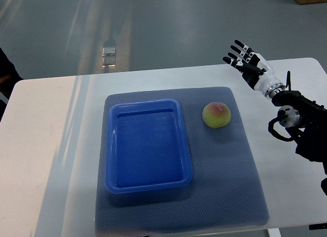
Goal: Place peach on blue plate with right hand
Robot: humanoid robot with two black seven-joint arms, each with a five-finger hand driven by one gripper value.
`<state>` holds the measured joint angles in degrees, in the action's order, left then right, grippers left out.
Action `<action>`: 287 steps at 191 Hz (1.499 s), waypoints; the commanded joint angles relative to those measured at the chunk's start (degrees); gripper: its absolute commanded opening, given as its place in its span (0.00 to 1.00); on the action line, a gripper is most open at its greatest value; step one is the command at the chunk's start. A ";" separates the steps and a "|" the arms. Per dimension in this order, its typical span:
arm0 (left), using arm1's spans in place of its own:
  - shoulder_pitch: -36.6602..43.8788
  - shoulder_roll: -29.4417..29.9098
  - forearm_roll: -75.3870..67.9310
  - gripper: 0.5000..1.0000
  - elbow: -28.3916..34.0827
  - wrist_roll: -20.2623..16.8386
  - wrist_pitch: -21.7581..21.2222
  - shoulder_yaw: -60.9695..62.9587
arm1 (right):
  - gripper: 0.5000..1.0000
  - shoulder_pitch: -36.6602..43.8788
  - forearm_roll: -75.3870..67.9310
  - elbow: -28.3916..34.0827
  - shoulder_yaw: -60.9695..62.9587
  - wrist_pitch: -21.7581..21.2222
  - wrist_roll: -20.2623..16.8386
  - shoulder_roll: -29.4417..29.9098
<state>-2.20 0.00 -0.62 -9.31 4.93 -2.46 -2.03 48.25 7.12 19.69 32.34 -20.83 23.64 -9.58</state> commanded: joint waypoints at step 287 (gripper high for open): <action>0.00 0.00 0.00 1.00 0.17 0.00 -0.18 0.00 | 0.87 2.20 27.42 7.12 -2.37 -3.17 1.32 -8.18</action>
<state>-2.20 0.00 -0.61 -9.17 4.90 -2.64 -2.10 49.71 27.13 23.57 30.05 -23.53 24.55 -15.54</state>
